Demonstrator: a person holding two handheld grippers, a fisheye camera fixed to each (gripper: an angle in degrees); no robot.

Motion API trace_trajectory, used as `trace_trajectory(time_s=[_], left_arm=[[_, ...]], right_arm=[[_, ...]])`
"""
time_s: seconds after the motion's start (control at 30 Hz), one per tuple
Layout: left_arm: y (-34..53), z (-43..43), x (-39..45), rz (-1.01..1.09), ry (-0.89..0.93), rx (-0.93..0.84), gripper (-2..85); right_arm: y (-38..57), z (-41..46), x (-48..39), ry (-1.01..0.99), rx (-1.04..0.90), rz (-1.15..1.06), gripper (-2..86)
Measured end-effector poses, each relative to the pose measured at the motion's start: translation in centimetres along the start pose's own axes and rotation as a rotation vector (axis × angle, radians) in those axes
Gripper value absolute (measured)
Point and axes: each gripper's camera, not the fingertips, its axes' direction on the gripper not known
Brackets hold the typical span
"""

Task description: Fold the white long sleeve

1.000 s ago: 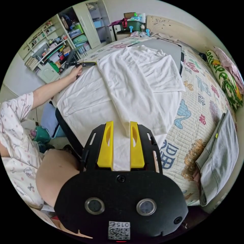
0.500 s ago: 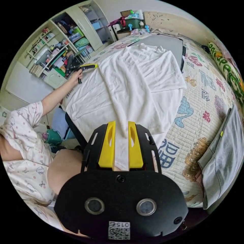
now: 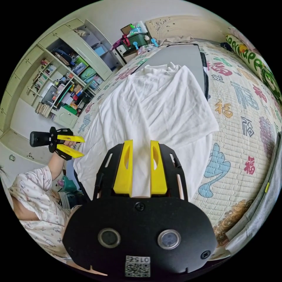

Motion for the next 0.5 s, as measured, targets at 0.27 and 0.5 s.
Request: trace_trajectory(time_s=[0.27, 0.5], left_arm=[[4.4, 7.2, -1.9, 0.007, 0.079, -0.149, 2.7], [5.4, 7.9, -3.7, 0.046, 0.193, -0.159, 0.0]], right_arm=[[-3.0, 6.6, 0.2, 0.103, -0.063, 0.0, 5.5], [-4.6, 10.7, -2.1, 0.241, -0.05, -0.075, 1.0]])
